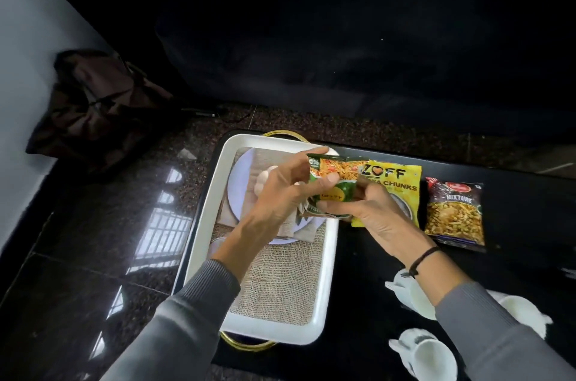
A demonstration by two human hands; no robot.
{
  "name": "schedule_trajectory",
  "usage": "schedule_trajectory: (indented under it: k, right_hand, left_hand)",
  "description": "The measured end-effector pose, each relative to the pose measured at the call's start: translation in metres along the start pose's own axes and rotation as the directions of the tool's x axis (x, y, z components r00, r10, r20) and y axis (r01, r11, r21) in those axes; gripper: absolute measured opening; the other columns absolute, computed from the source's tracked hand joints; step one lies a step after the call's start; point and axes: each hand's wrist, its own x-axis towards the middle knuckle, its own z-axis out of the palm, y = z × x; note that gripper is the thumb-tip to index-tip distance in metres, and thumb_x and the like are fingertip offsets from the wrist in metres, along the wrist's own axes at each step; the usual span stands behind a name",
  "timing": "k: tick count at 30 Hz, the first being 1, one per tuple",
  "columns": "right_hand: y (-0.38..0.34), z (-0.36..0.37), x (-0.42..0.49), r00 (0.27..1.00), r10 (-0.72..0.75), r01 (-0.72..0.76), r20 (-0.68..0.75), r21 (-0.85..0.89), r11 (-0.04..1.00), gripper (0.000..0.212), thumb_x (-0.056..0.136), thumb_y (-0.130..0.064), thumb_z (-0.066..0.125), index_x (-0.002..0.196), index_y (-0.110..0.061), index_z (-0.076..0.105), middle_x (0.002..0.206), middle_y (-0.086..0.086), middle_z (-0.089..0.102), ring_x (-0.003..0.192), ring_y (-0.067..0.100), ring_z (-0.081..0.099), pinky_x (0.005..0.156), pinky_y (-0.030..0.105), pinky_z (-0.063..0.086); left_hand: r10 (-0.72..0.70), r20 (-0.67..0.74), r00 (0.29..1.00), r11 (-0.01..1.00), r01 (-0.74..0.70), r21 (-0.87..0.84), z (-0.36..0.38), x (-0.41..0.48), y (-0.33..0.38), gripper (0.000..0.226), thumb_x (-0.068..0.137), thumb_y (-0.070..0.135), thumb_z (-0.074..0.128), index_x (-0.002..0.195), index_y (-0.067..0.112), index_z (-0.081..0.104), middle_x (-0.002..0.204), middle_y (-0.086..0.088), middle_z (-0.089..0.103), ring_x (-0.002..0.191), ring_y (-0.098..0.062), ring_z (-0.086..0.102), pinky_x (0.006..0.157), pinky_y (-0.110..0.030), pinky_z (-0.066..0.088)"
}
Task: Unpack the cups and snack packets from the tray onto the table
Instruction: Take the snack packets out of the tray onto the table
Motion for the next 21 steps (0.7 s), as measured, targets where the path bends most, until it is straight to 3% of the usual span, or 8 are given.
schedule_trajectory:
  k: [3, 5, 8, 10, 13, 17, 19, 21]
  right_hand:
    - [0.012, -0.033, -0.017, 0.998, 0.008, -0.004, -0.06, 0.07, 0.998, 0.072, 0.051, -0.033, 0.102, 0.116, -0.018, 0.074, 0.111, 0.004, 0.08, 0.108, 0.022, 0.074, 0.098, 0.036, 0.052]
    - [0.02, -0.058, -0.033, 0.996, 0.027, -0.017, -0.089, 0.113, 0.993, 0.064, 0.059, -0.042, 0.099, 0.116, -0.025, 0.076, 0.118, 0.001, 0.078, 0.114, 0.016, 0.071, 0.106, 0.036, 0.047]
    - [0.027, -0.094, -0.056, 0.979, 0.086, -0.061, -0.186, 0.141, 0.988, 0.062, 0.058, -0.066, 0.09, 0.11, -0.035, 0.078, 0.116, -0.01, 0.078, 0.114, 0.011, 0.069, 0.095, 0.033, 0.046]
    - [0.029, -0.12, -0.072, 0.97, 0.089, -0.052, -0.228, 0.163, 0.985, 0.046, 0.068, -0.063, 0.085, 0.105, -0.036, 0.079, 0.108, -0.009, 0.081, 0.106, 0.011, 0.073, 0.09, 0.033, 0.048]
    - [0.033, -0.161, -0.091, 0.928, 0.073, -0.019, -0.365, 0.15, 0.988, 0.04, 0.079, -0.053, 0.082, 0.105, -0.022, 0.08, 0.101, 0.001, 0.082, 0.098, 0.017, 0.078, 0.097, 0.038, 0.052]
    - [0.046, -0.217, -0.102, 0.838, 0.061, -0.009, -0.542, 0.099, 0.995, 0.038, 0.078, -0.048, 0.084, 0.102, -0.02, 0.077, 0.094, -0.006, 0.082, 0.094, 0.011, 0.076, 0.082, 0.023, 0.051]
    - [0.051, -0.239, -0.101, 0.811, 0.064, -0.029, -0.582, 0.07, 0.997, 0.041, 0.079, -0.047, 0.083, 0.109, -0.021, 0.074, 0.099, -0.006, 0.08, 0.096, 0.009, 0.074, 0.078, 0.019, 0.051]
    - [0.057, -0.253, -0.098, 0.799, 0.06, -0.078, -0.599, -0.004, 0.997, 0.051, 0.081, -0.052, 0.081, 0.12, -0.02, 0.068, 0.108, -0.004, 0.076, 0.101, 0.011, 0.071, 0.088, 0.028, 0.055]
  left_hand:
    - [-0.093, -0.017, 0.996, 0.994, 0.094, 0.05, 0.037, 0.005, -0.004, 0.037, 0.088, 0.01, 0.077, 0.122, 0.003, 0.064, 0.107, -0.009, 0.077, 0.085, -0.008, 0.073, 0.064, -0.018, 0.057]
    - [-0.166, -0.07, 0.984, 0.983, 0.171, 0.072, 0.068, 0.012, -0.011, 0.031, 0.09, 0.019, 0.076, 0.117, 0.005, 0.067, 0.103, -0.008, 0.077, 0.078, -0.004, 0.073, 0.062, -0.018, 0.058]
    - [-0.258, -0.055, 0.965, 0.962, 0.262, 0.075, 0.112, 0.022, -0.021, 0.027, 0.095, 0.027, 0.07, 0.107, 0.003, 0.072, 0.091, -0.005, 0.076, 0.068, -0.006, 0.073, 0.056, -0.02, 0.058]
    - [-0.308, -0.01, 0.951, 0.947, 0.308, 0.095, 0.143, 0.028, -0.029, 0.032, 0.096, 0.031, 0.068, 0.107, 0.001, 0.073, 0.095, -0.005, 0.077, 0.075, -0.01, 0.074, 0.06, -0.023, 0.06]
    - [-0.334, 0.032, 0.942, 0.933, 0.326, 0.154, 0.191, 0.039, -0.041, 0.033, 0.097, 0.034, 0.066, 0.108, 0.005, 0.074, 0.105, -0.008, 0.078, 0.09, -0.016, 0.075, 0.069, -0.028, 0.064]
    - [-0.291, 0.034, 0.956, 0.922, 0.271, 0.277, 0.253, 0.055, -0.055, 0.03, 0.097, 0.035, 0.066, 0.105, 0.007, 0.077, 0.106, -0.007, 0.079, 0.1, -0.021, 0.074, 0.091, -0.04, 0.06]
    - [-0.287, 0.049, 0.957, 0.917, 0.26, 0.301, 0.276, 0.064, -0.061, 0.029, 0.098, 0.032, 0.065, 0.107, 0.006, 0.076, 0.105, -0.008, 0.078, 0.097, -0.022, 0.073, 0.091, -0.042, 0.06]
    - [-0.311, 0.038, 0.95, 0.905, 0.284, 0.317, 0.291, 0.072, -0.069, 0.029, 0.099, 0.03, 0.064, 0.111, 0.005, 0.073, 0.108, -0.013, 0.076, 0.099, -0.024, 0.073, 0.086, -0.041, 0.061]
